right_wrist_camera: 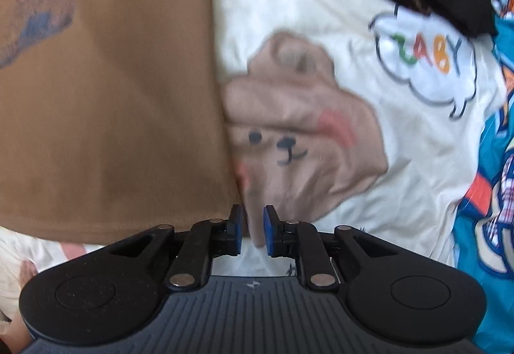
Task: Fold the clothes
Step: 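Open both tools and release the shirt hem, then lift both tools back from the flat brown shirt, then move both tools to the shirt's side edge beside the black garment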
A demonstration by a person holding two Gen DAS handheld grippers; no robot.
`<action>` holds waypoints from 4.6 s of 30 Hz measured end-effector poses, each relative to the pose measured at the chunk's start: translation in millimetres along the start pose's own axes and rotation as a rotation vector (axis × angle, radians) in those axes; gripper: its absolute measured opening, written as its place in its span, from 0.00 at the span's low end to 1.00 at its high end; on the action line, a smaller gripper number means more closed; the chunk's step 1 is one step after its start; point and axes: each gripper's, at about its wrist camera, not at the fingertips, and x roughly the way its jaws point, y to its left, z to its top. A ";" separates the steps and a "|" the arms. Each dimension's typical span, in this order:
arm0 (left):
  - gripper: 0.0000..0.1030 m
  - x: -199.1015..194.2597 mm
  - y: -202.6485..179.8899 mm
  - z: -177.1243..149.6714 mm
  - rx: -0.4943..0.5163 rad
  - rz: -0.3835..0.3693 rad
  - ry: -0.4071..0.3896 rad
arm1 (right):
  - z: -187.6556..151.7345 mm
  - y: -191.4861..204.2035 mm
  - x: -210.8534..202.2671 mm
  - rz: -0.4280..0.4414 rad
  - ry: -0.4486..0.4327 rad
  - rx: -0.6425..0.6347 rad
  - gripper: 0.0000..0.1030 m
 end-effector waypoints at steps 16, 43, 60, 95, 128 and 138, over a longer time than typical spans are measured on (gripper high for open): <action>0.10 28.9 -46.8 7.6 -0.018 0.019 -0.034 | -6.8 20.3 -2.6 0.162 -0.193 -0.002 0.27; 0.87 -111.1 -46.3 26.5 0.018 0.147 -0.109 | 12.6 11.2 -109.3 0.252 -0.246 -0.013 0.62; 0.98 -314.1 -35.0 32.2 -0.037 0.323 -0.297 | 5.7 -9.1 -260.0 0.305 -0.551 0.099 0.98; 0.96 -276.2 -96.0 149.8 0.113 0.031 -0.491 | 6.8 -1.2 -383.0 0.215 -0.787 0.206 0.99; 0.88 -152.3 -344.3 311.0 0.288 -0.177 -0.372 | 146.5 -49.5 -248.9 0.208 -0.676 0.356 0.98; 0.83 -94.7 -401.4 316.5 0.324 -0.163 -0.368 | 161.6 -68.1 -195.0 0.170 -0.731 0.406 0.98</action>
